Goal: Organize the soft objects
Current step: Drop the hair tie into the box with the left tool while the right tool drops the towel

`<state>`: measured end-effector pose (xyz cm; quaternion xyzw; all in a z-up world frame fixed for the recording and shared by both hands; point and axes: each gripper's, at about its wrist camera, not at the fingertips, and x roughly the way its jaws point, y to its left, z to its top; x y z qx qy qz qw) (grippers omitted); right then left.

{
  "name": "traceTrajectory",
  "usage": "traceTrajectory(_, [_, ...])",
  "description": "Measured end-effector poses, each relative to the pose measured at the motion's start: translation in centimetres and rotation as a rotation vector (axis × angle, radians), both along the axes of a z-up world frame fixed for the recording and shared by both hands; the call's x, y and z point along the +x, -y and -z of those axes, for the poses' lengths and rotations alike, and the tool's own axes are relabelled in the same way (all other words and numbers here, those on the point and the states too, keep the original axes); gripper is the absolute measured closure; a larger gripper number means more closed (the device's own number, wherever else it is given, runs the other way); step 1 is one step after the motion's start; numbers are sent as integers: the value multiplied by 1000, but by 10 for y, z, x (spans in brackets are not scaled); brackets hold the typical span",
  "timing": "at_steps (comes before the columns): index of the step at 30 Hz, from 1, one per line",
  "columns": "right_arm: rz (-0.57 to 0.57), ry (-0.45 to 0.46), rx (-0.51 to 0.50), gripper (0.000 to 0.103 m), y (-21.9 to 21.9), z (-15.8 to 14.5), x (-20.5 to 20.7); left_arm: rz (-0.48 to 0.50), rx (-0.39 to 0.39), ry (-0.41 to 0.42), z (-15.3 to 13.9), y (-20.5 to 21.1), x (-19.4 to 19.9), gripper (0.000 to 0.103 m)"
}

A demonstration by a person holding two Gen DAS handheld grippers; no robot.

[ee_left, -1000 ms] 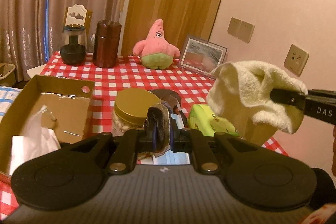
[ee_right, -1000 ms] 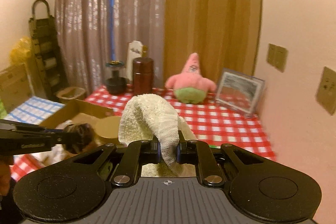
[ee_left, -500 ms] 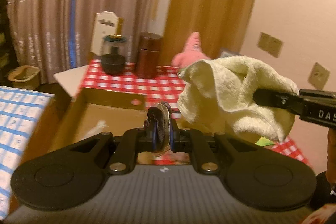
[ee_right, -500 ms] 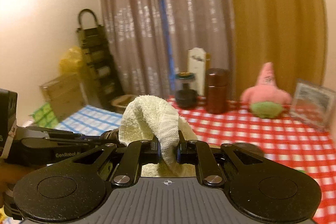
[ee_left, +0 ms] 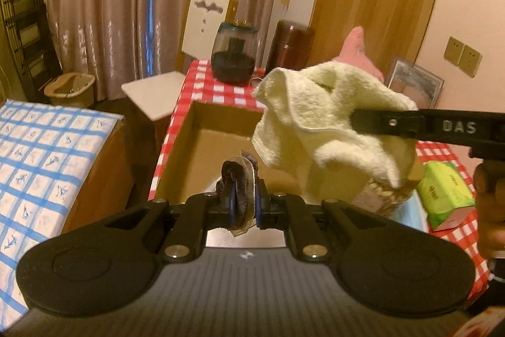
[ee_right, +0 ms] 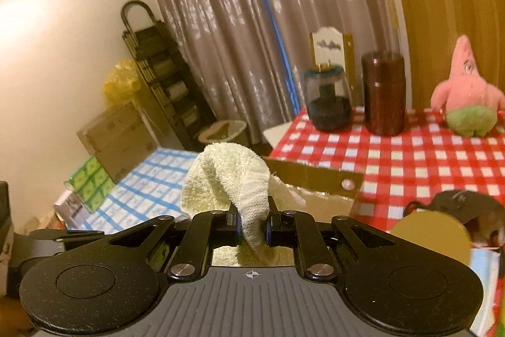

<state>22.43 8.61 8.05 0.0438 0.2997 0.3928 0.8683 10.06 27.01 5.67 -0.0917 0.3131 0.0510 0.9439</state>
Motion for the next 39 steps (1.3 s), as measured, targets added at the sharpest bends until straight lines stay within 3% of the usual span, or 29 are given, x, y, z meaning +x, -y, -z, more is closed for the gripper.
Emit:
traceTrajectory(10, [-31,-28,-209,90,-36,77,12,1,-12,-106,61,-12,30,92])
traceTrajectory(21, [-68,-34,-330,89,-59,118,22,-10,16,-167,90,-22,51,92])
traceTrajectory(27, [-79,-22,-320,87,-58,116,20,-18,9,-168,87,-22,48,80])
traceTrajectory(29, [-78,-24,-307,81,-56,112,19,-24,7,-171,86,-22,44,75])
traceTrajectory(33, [-77,5,-275,53,-50,97,11,-42,1,-156,78,-20,34,65])
traceTrajectory(39, [-64,61,-237,50,-35,66,-7,-59,2,-122,58,-14,15,65])
